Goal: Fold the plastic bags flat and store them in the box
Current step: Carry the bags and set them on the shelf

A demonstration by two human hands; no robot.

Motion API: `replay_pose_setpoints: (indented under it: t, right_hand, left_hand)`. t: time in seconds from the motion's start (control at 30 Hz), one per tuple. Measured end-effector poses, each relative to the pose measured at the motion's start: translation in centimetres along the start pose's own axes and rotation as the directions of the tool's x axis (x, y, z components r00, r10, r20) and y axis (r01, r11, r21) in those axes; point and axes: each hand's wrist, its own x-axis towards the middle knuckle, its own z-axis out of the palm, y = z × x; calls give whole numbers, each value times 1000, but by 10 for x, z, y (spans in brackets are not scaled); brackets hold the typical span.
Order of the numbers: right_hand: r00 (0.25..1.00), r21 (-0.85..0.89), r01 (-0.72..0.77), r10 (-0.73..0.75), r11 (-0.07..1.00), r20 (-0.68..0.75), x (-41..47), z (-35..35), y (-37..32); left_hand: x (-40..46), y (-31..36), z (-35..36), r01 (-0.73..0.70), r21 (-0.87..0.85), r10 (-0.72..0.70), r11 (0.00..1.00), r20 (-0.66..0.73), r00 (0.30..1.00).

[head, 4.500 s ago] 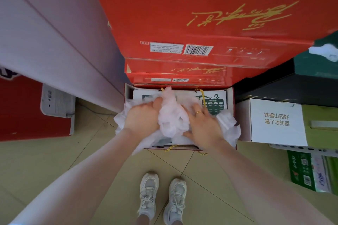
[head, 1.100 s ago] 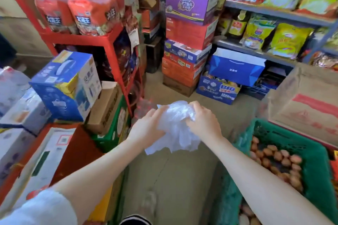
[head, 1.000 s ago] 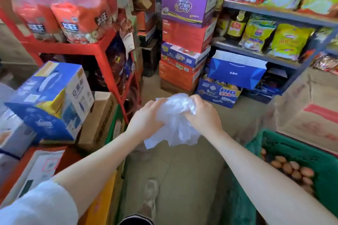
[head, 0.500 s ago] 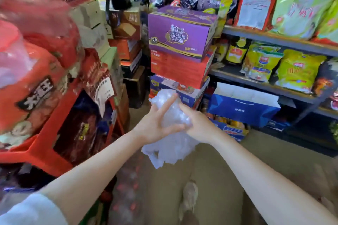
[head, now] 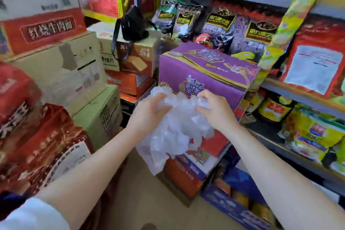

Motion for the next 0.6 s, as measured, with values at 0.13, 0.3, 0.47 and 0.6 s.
replay_pose_setpoints:
  t: [0.13, 0.3, 0.47, 0.6]
  right_hand:
    - [982, 62, -47, 57, 997, -182, 89, -19, 31]
    - [910, 236, -108, 192, 966, -368, 209, -35, 56]
    - [858, 268, -188, 291, 945, -424, 312, -43, 71]
    - [965, 506, -122, 222, 854, -142, 350, -32, 71]
  left_hand:
    - [102, -12, -5, -39, 21, 41, 999, -132, 990]
    - [242, -5, -8, -213, 82, 225, 974, -193, 955]
    - [375, 4, 7, -328, 101, 341, 939, -157, 927]
    - [447, 2, 35, -368, 86, 376, 926, -107, 920]
